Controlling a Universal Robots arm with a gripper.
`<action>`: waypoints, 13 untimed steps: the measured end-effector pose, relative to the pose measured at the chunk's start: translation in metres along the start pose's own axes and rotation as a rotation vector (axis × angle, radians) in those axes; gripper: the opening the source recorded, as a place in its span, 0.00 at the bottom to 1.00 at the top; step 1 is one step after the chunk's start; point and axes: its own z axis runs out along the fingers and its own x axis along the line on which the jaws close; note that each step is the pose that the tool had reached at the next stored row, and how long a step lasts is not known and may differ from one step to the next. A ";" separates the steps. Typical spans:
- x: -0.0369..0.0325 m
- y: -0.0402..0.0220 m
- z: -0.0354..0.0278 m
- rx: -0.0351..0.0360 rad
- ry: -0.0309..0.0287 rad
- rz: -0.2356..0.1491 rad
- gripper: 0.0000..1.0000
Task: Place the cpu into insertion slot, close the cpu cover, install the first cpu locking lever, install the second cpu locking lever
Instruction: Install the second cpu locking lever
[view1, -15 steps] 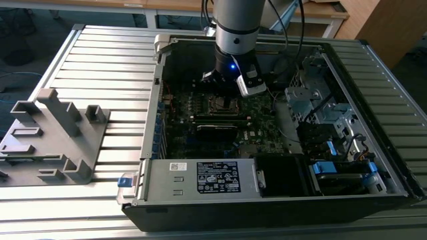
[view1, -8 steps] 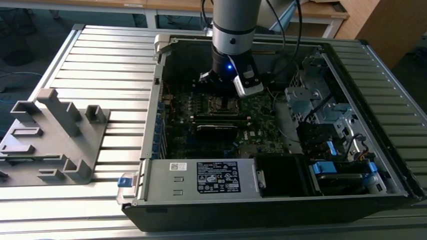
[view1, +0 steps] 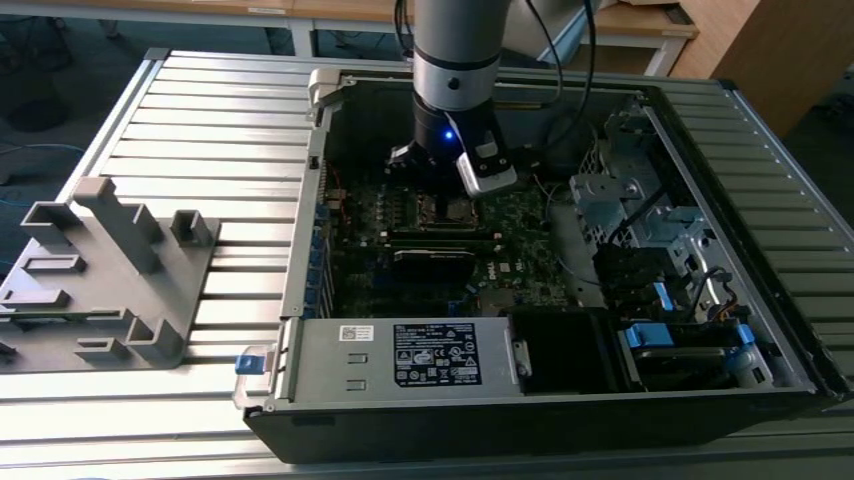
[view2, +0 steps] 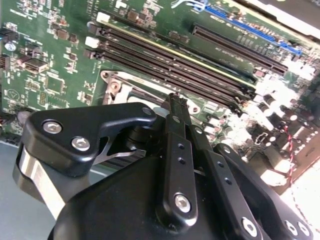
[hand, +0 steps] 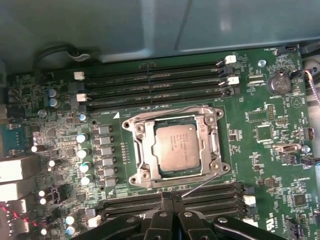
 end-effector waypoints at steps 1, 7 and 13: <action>0.0010 -0.0002 0.0000 0.0002 -0.0001 0.000 0.10; 0.0069 -0.0014 0.0048 0.0024 -0.0003 0.000 0.10; 0.0076 -0.0016 0.0058 0.0032 -0.0004 0.000 0.10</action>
